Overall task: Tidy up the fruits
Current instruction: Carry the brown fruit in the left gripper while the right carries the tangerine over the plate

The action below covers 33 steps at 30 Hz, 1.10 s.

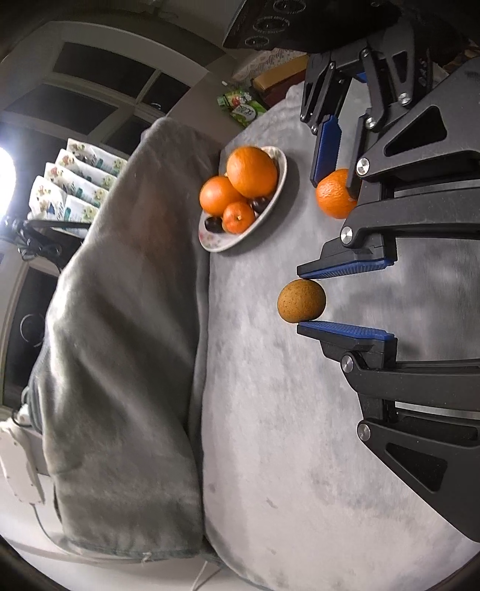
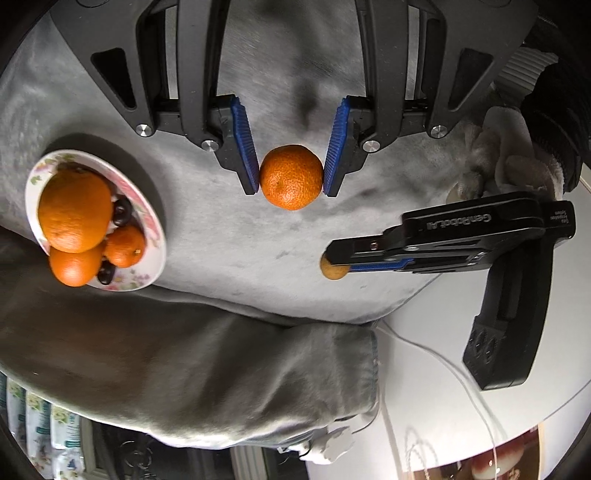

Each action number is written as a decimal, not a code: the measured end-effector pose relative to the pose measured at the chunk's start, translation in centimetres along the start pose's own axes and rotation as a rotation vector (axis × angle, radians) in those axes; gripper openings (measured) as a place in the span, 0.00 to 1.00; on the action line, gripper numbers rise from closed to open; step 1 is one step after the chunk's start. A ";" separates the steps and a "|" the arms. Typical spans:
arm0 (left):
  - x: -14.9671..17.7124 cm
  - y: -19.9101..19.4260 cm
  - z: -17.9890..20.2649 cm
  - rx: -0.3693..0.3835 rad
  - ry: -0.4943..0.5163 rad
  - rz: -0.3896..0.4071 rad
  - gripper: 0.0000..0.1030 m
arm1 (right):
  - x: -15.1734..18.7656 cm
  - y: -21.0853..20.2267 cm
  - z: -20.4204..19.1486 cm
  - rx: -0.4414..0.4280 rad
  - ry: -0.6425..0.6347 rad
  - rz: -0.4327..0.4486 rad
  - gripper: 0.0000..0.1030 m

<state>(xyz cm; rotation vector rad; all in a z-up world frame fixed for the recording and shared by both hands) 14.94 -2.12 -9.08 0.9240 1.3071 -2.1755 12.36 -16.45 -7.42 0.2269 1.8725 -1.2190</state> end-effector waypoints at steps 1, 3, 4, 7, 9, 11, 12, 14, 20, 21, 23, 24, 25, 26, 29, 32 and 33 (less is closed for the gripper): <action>-0.1 -0.1 0.3 0.003 0.003 0.004 0.21 | 0.0 -0.3 0.4 0.004 0.008 0.006 0.37; -0.5 -0.2 0.9 0.008 0.015 0.013 0.21 | -0.2 -0.8 1.2 0.016 0.023 0.018 0.37; -0.7 -0.3 1.2 0.011 0.019 0.018 0.21 | -0.2 -1.1 1.6 0.020 0.029 0.024 0.37; -1.3 -0.4 1.8 0.024 0.025 0.034 0.21 | -0.5 -1.8 2.7 0.034 0.050 0.041 0.37; -1.6 -0.3 2.3 0.031 0.033 0.039 0.21 | -0.7 -2.3 3.3 0.044 0.062 0.054 0.37; -1.8 -0.2 2.7 0.037 0.038 0.042 0.21 | -0.7 -2.7 3.8 0.054 0.070 0.062 0.37; -1.9 -0.1 2.9 0.040 0.040 0.043 0.21 | -0.8 -2.9 4.0 0.059 0.074 0.067 0.37; -2.2 0.2 3.4 0.048 0.044 0.046 0.21 | -0.7 -3.6 4.7 0.071 0.082 0.075 0.37; -3.0 1.0 4.5 0.067 0.058 0.045 0.21 | -0.8 -4.7 6.9 0.105 0.109 0.095 0.37; -3.2 1.3 4.7 0.072 0.061 0.045 0.21 | -0.9 -4.9 7.3 0.111 0.113 0.098 0.37; -3.3 1.6 5.2 0.080 0.066 0.042 0.21 | -0.9 -5.2 8.1 0.123 0.123 0.104 0.37; -3.5 1.9 5.4 0.083 0.070 0.040 0.21 | -0.9 -5.3 8.4 0.129 0.127 0.108 0.37; -3.6 2.1 5.6 0.087 0.073 0.038 0.21 | -0.9 -5.4 8.8 0.133 0.131 0.110 0.37; -3.7 2.3 5.8 0.091 0.076 0.035 0.21 | -0.9 -5.6 9.0 0.138 0.135 0.113 0.37; -4.0 3.1 6.4 0.100 0.085 0.026 0.21 | -1.0 -6.0 10.0 0.152 0.146 0.120 0.37; -4.2 3.7 6.7 0.106 0.090 0.019 0.21 | -1.0 -6.3 10.9 0.163 0.156 0.127 0.37; -4.3 3.9 6.8 0.105 0.093 0.017 0.21 | -1.0 -6.4 11.2 0.166 0.160 0.130 0.37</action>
Point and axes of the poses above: each gripper's, at about its wrist camera, not at the fingertips, and y roughly the way its jaws point, z to its right, x to its underside, the point moved 4 cm from there along y, roughly the way its jaws point, and after that the axes turned 5 degrees about x, right-handed, at the moved point
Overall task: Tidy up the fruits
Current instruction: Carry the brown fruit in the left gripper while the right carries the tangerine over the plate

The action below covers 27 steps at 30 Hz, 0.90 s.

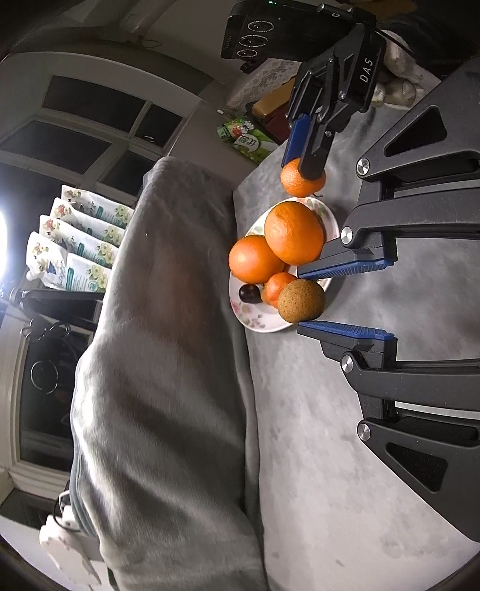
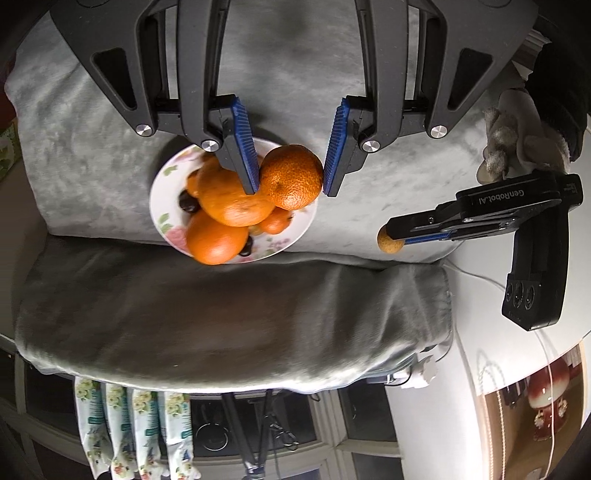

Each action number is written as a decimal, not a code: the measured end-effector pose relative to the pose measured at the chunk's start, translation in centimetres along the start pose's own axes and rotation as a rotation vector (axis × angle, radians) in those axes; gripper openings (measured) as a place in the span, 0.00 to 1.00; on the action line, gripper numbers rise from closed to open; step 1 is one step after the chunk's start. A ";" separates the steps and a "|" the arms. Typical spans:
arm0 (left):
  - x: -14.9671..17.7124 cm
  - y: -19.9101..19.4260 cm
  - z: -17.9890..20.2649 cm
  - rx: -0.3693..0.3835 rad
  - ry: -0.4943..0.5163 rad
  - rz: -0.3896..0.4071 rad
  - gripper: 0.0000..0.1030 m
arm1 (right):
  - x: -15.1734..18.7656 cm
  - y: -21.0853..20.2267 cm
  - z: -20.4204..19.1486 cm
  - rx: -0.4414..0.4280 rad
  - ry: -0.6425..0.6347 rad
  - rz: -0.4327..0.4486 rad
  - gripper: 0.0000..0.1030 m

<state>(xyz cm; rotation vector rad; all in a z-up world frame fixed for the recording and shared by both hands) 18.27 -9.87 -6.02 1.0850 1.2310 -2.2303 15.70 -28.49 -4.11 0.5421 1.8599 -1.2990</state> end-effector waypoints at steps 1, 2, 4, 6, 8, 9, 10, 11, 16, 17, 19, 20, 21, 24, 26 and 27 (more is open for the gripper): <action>-0.1 0.2 0.1 0.001 0.002 -0.002 0.21 | -0.1 0.0 0.3 0.003 0.003 0.002 0.37; -0.2 0.4 0.2 0.001 0.003 -0.004 0.21 | -0.2 0.0 0.5 0.005 0.006 0.004 0.37; -0.5 0.8 0.4 0.002 0.006 -0.008 0.21 | -0.3 0.1 1.0 0.010 0.009 0.007 0.37; -0.8 1.2 0.5 0.004 0.009 -0.011 0.21 | -0.5 0.2 1.5 0.014 0.014 0.009 0.37; -1.0 1.6 0.6 0.006 0.014 -0.015 0.21 | -0.6 0.3 1.9 0.019 0.015 0.011 0.37; -1.1 1.8 0.7 0.006 0.017 -0.016 0.21 | -0.7 0.4 2.0 0.021 0.016 0.012 0.37; -1.2 2.0 0.8 0.009 0.020 -0.019 0.21 | -0.8 0.4 2.3 0.022 0.017 0.013 0.37; -1.3 2.1 0.9 0.010 0.025 -0.020 0.21 | -0.8 0.4 2.5 0.025 0.018 0.015 0.37; -1.9 3.3 1.6 0.017 0.050 -0.033 0.21 | -1.2 0.7 3.5 0.040 0.024 0.021 0.37; -2.0 3.5 1.6 0.018 0.053 -0.036 0.21 | -1.2 0.8 3.7 0.042 0.026 0.021 0.37; -2.2 4.0 1.7 0.019 0.060 -0.043 0.21 | -1.3 0.9 4.2 0.048 0.030 0.023 0.37; -2.3 4.2 1.8 0.019 0.063 -0.045 0.21 | -1.3 1.0 4.5 0.051 0.033 0.023 0.37; -2.4 4.4 1.7 0.019 0.064 -0.047 0.21 | -1.4 1.1 4.8 0.054 0.037 0.023 0.37; -2.7 4.9 1.6 0.015 0.066 -0.052 0.21 | -1.6 1.3 5.6 0.062 0.045 0.024 0.37; -2.9 5.2 1.4 0.013 0.066 -0.057 0.21 | -1.7 1.6 6.0 0.067 0.046 0.023 0.37; -2.9 5.4 1.4 0.012 0.066 -0.060 0.21 | -1.8 1.8 6.2 0.069 0.045 0.022 0.37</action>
Point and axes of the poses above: each gripper's, at about its wrist camera, not at the fingertips, and y roughly the way its jaws point, z to its right, x to its underside, the point moved 4 cm from there along y, roughly the way its jaws point, and after that the axes turned 5 degrees about x, right-handed, at the moved point
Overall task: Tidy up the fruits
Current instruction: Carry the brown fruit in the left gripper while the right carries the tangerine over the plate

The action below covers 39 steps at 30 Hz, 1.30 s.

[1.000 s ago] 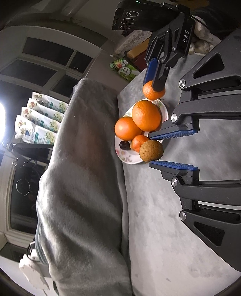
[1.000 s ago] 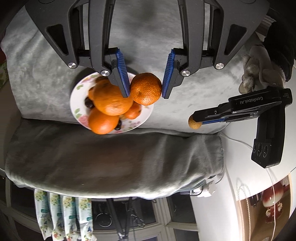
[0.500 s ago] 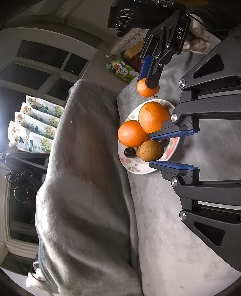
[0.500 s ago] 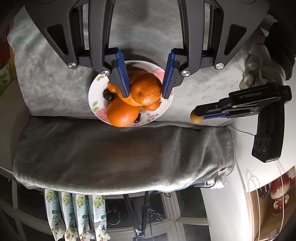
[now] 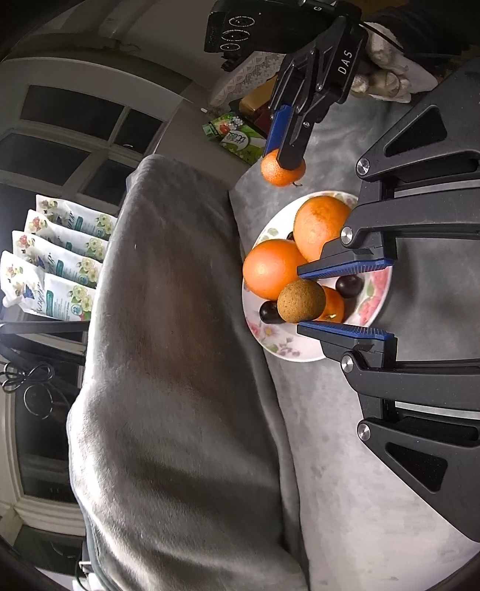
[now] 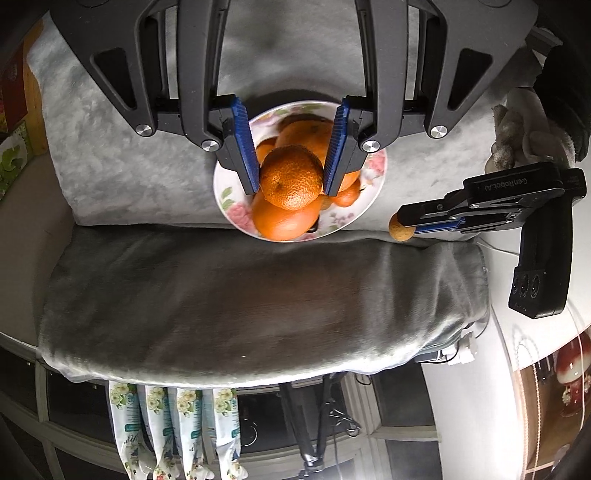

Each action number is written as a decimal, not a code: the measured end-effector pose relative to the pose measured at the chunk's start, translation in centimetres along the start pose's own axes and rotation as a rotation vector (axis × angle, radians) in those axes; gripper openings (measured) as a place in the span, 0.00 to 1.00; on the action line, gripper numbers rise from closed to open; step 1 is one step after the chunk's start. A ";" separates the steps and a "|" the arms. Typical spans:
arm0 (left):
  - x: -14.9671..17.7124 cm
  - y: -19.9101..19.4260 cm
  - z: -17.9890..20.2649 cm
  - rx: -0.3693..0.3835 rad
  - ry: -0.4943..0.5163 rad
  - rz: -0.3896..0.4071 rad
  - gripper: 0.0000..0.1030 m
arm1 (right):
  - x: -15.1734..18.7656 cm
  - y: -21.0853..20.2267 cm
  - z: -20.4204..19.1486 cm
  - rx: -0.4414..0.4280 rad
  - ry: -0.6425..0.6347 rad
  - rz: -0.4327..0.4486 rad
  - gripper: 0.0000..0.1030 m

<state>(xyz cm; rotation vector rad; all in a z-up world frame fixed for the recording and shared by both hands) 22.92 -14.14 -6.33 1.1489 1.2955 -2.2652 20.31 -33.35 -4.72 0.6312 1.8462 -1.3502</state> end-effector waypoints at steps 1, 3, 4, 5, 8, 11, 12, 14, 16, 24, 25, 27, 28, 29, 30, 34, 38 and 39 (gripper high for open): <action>-0.1 0.2 0.0 -0.002 0.000 -0.003 0.21 | -0.1 0.2 0.2 0.003 0.000 -0.001 0.37; -0.2 0.6 -0.2 -0.008 -0.003 -0.007 0.21 | -0.2 0.5 0.6 0.007 0.003 -0.003 0.37; -0.3 0.9 -0.4 -0.010 -0.007 -0.009 0.21 | -0.3 0.7 0.8 0.008 0.006 -0.005 0.37; -0.3 1.1 -0.5 -0.011 -0.011 -0.011 0.21 | -0.3 0.8 0.9 0.007 0.007 -0.006 0.37; -0.4 1.9 -0.6 -0.016 -0.014 -0.019 0.21 | -0.4 1.4 1.4 0.005 0.013 -0.011 0.37; -0.6 2.5 -0.6 -0.017 -0.012 -0.026 0.21 | -0.4 2.0 1.7 0.007 0.017 -0.020 0.37; -0.6 2.6 -0.5 -0.018 -0.010 -0.027 0.21 | -0.4 2.2 1.9 0.007 0.018 -0.023 0.37; -0.8 2.9 -0.5 -0.019 -0.006 -0.032 0.21 | -0.4 2.7 2.2 0.006 0.024 -0.031 0.37; -1.0 3.2 -0.5 -0.019 -0.002 -0.036 0.21 | -0.3 3.1 2.6 0.003 0.035 -0.038 0.37; -1.6 4.1 -0.2 -0.013 0.005 -0.043 0.21 | 0.2 4.5 3.5 -0.015 0.062 -0.076 0.37; -1.6 4.2 -0.2 -0.013 0.005 -0.045 0.21 | 0.1 4.7 3.6 -0.019 0.066 -0.079 0.37; -1.6 4.3 -0.1 -0.011 0.009 -0.049 0.21 | 0.1 4.8 3.7 -0.021 0.071 -0.081 0.37; -1.7 4.4 -0.1 -0.010 0.010 -0.049 0.21 | 0.1 4.9 3.7 -0.022 0.072 -0.081 0.37; -1.7 4.4 -0.1 -0.009 0.012 -0.050 0.21 | 0.0 5.0 3.7 -0.023 0.073 -0.082 0.37; -1.7 4.5 -0.1 -0.008 0.012 -0.051 0.21 | 0.0 5.0 3.7 -0.023 0.073 -0.082 0.37; -1.8 4.7 -0.1 -0.006 0.013 -0.052 0.21 | 0.0 5.2 3.7 -0.022 0.073 -0.084 0.37; -1.9 4.7 -0.2 -0.005 0.009 -0.055 0.21 | 0.0 5.3 3.7 -0.031 0.076 -0.090 0.37; -1.9 4.7 -0.2 -0.005 0.010 -0.056 0.21 | 0.0 5.3 3.7 -0.034 0.077 -0.093 0.37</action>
Point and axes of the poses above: each gripper's, at about its wrist camera, not at the fingertips, and y roughly the way its jaws point, z to its right, x to its underside, the point moved 4 cm from there along y, roughly the way its jaws point, and after that the axes turned 5 degrees about x, right-handed, at the moved point
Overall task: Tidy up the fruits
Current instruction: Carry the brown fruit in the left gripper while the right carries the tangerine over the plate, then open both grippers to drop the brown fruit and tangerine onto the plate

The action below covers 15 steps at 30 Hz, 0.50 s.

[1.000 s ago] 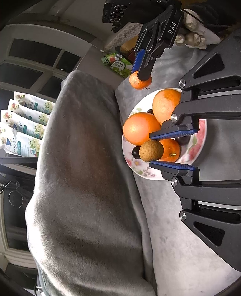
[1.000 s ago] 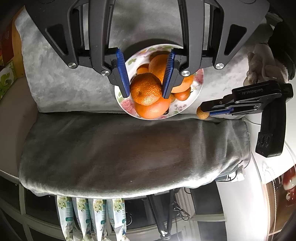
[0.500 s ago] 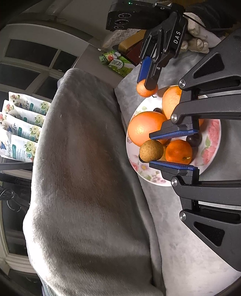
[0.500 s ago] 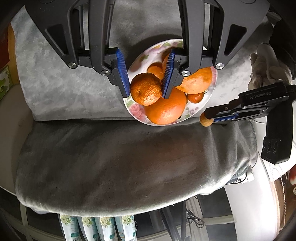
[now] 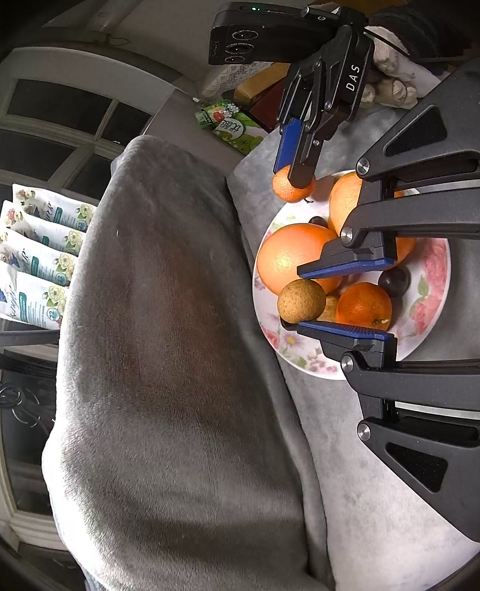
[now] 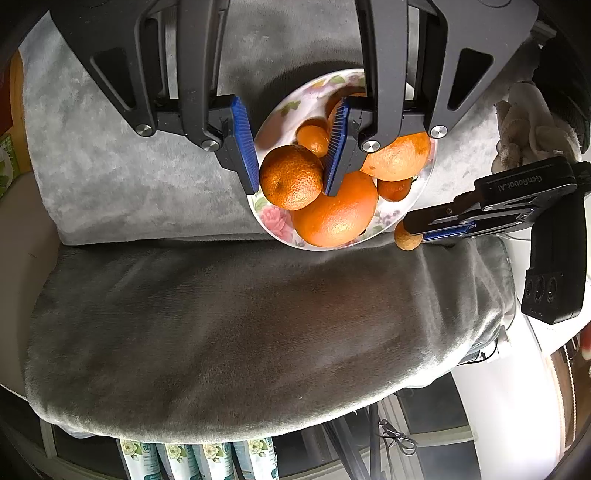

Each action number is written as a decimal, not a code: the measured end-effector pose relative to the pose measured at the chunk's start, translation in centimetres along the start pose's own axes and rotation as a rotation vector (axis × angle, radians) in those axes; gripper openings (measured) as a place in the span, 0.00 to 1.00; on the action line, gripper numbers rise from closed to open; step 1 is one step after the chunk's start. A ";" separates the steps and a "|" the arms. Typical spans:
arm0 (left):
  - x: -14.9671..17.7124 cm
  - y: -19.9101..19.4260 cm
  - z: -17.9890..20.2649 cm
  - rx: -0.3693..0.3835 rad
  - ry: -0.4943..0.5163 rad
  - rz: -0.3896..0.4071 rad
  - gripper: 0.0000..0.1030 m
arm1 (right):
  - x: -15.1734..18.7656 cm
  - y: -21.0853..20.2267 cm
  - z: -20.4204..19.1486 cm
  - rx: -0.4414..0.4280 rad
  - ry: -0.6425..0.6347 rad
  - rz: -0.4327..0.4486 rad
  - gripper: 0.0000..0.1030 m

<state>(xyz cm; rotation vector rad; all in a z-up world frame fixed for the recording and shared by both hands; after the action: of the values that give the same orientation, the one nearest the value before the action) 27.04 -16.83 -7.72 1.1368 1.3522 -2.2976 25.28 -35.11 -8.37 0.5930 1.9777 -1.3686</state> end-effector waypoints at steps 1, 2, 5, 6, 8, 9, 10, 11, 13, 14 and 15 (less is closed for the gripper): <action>0.0 0.0 0.0 0.001 0.000 -0.001 0.21 | 0.0 0.1 0.0 0.001 0.002 -0.002 0.37; 0.0 0.0 0.0 0.002 -0.001 -0.003 0.21 | 0.0 0.1 0.0 0.005 0.005 -0.002 0.37; 0.0 0.0 0.1 0.005 -0.001 -0.005 0.21 | 0.1 0.2 0.3 0.001 0.024 -0.007 0.37; -0.1 0.0 0.1 0.005 -0.001 -0.005 0.22 | 0.1 0.2 0.4 0.001 0.028 -0.007 0.37; -0.1 0.1 0.2 0.006 -0.001 -0.007 0.21 | 0.1 0.2 0.4 -0.002 0.034 -0.008 0.37; -0.1 0.1 0.2 0.006 0.000 -0.008 0.21 | 0.2 0.1 0.4 -0.005 0.035 -0.008 0.37; -0.1 0.2 0.2 0.006 0.001 -0.008 0.21 | 0.2 0.1 0.4 -0.007 0.034 -0.009 0.37; -0.2 0.1 0.2 0.006 0.000 -0.008 0.22 | 0.1 0.0 0.3 -0.006 0.034 -0.006 0.37; -0.1 0.1 0.2 0.007 0.000 -0.007 0.22 | 0.0 -0.1 0.2 -0.007 0.033 0.000 0.37; -0.1 0.1 0.2 0.005 0.000 -0.007 0.22 | 0.0 -0.2 0.2 -0.007 0.033 0.003 0.37; -0.1 0.1 0.3 0.005 0.001 -0.005 0.22 | -0.1 -0.3 0.2 -0.008 0.034 0.004 0.37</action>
<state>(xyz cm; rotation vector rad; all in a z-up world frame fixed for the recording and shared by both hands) 27.06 -17.12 -7.60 1.1369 1.3522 -2.3059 25.18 -35.40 -8.16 0.6203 2.0063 -1.3558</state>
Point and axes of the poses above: each gripper's, at about its wrist camera, not at the fingertips, and y roughly the way its jaws point, z to its right, x to its underside, the point moved 4 cm from there along y, roughly the way its jaws point, and after that the axes turned 5 degrees about x, right-handed, at the moved point
